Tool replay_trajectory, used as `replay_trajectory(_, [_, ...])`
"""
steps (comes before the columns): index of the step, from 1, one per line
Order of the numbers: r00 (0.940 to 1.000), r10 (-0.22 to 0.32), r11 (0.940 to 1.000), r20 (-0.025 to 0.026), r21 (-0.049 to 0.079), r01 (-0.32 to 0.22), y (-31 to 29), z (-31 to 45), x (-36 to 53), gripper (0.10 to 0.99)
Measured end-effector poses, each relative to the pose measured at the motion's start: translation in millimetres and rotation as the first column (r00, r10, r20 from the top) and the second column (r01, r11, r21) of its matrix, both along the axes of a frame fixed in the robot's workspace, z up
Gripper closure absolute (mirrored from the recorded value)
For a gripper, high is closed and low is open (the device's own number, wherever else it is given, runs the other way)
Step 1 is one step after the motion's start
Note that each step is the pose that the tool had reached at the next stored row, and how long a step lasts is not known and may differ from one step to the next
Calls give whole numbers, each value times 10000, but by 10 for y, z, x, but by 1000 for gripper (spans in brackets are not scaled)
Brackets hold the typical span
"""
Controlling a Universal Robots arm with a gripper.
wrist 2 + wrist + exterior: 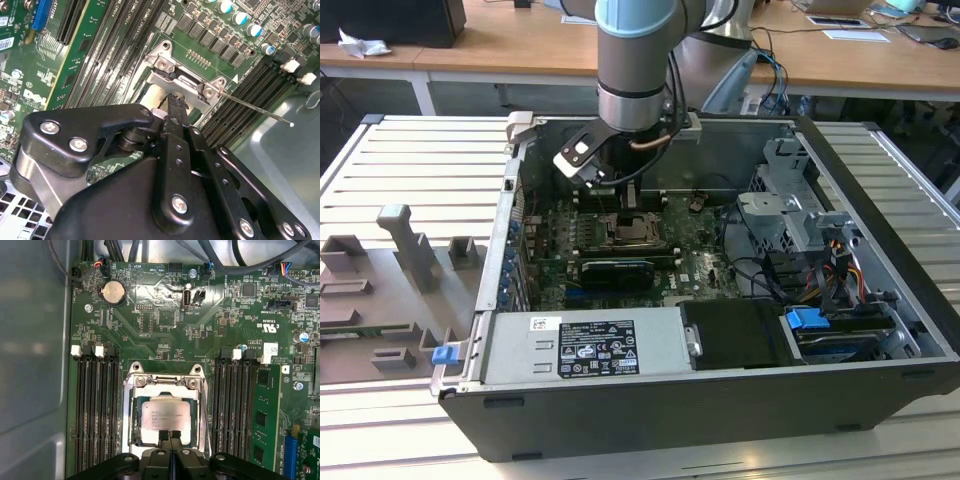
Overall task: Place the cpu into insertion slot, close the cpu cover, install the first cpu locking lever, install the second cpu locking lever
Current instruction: 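Close the cpu cover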
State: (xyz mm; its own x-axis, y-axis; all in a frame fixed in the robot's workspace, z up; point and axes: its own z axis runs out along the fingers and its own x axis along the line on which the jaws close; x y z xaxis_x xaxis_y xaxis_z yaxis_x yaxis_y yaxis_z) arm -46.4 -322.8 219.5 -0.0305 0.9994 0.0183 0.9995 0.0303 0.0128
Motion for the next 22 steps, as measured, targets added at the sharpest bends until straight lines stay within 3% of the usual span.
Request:
replay_trajectory(13, [10000, 0, 10000, -1, -1, 0, 3, -141, -1, 980])
replay_trajectory(18, [10000, 3, 10000, 0, 0, -3, 5, -67, 17, 980])
replay_trajectory(22, [10000, 2, 10000, -5, 0, -2, 5, -66, 64, 980])
